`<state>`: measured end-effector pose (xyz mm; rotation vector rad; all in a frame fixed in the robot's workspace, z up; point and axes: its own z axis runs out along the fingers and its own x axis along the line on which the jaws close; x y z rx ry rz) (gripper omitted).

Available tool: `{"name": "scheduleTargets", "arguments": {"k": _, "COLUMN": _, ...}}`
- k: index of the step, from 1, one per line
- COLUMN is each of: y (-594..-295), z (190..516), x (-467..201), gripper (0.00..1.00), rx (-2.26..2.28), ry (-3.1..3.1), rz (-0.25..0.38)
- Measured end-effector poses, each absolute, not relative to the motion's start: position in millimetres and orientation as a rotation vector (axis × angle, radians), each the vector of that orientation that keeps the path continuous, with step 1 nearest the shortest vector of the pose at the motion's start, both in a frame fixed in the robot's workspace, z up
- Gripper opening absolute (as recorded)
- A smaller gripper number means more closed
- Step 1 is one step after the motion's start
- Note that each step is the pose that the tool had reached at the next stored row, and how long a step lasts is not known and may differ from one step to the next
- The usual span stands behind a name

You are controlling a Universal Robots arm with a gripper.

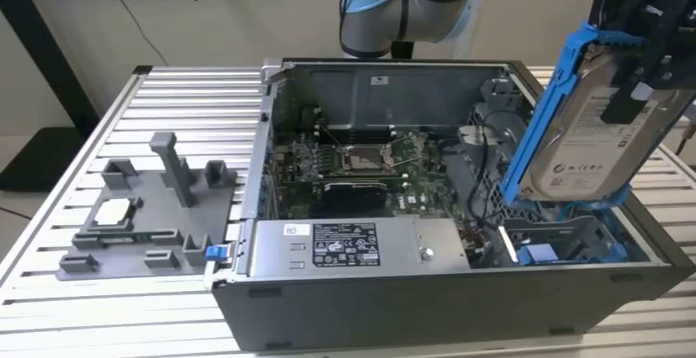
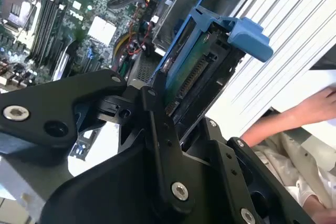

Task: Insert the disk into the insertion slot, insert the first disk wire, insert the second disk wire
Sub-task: 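Insert the disk into the insertion slot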

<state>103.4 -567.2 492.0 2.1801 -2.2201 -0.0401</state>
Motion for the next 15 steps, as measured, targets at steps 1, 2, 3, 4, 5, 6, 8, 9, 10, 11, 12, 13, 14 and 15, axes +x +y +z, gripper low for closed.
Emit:
{"name": "scheduleTargets", "arguments": {"k": 1, "y": -569, "z": 492, "x": 103, "gripper": 1.0, "rx": 2.18, "ry": -2.22, "rz": -0.04}}
{"name": "scheduleTargets", "arguments": {"k": 2, "y": -571, "z": 491, "x": 103, "gripper": 1.0, "rx": 2.18, "ry": -2.22, "rz": -0.04}}
{"name": "scheduleTargets", "arguments": {"k": 3, "y": -573, "z": 490, "x": 103, "gripper": 1.0, "rx": 2.18, "ry": -2.22, "rz": -0.041}}
{"name": "scheduleTargets", "arguments": {"k": 4, "y": -576, "z": 489, "x": 103, "gripper": 1.0, "rx": 2.181, "ry": -2.221, "rz": -0.041}}
{"name": "scheduleTargets", "arguments": {"k": 5, "y": -578, "z": 489, "x": 103, "gripper": 1.0, "rx": 2.181, "ry": -2.221, "rz": -0.042}}
{"name": "scheduleTargets", "arguments": {"k": 6, "y": -581, "z": 488, "x": 103, "gripper": 1.0, "rx": 2.181, "ry": -2.221, "rz": -0.042}}
{"name": "scheduleTargets", "arguments": {"k": 8, "y": -585, "z": 485, "x": 103, "gripper": 1.0, "rx": 2.182, "ry": -2.222, "rz": -0.044}}
{"name": "scheduleTargets", "arguments": {"k": 9, "y": -587, "z": 484, "x": 103, "gripper": 1.0, "rx": 2.183, "ry": -2.223, "rz": -0.047}}
{"name": "scheduleTargets", "arguments": {"k": 10, "y": -588, "z": 482, "x": 103, "gripper": 1.0, "rx": 2.185, "ry": -2.225, "rz": -0.052}}
{"name": "scheduleTargets", "arguments": {"k": 11, "y": -588, "z": 482, "x": 103, "gripper": 1.0, "rx": 2.19, "ry": -2.229, "rz": -0.062}}
{"name": "scheduleTargets", "arguments": {"k": 12, "y": -589, "z": 481, "x": 104, "gripper": 1.0, "rx": 2.195, "ry": -2.234, "rz": -0.073}}
{"name": "scheduleTargets", "arguments": {"k": 13, "y": -589, "z": 481, "x": 104, "gripper": 1.0, "rx": 2.199, "ry": -2.238, "rz": -0.084}}
{"name": "scheduleTargets", "arguments": {"k": 14, "y": -590, "z": 480, "x": 104, "gripper": 1.0, "rx": 2.204, "ry": -2.243, "rz": -0.094}}
{"name": "scheduleTargets", "arguments": {"k": 15, "y": -590, "z": 479, "x": 104, "gripper": 1.0, "rx": 2.208, "ry": -2.246, "rz": -0.102}}
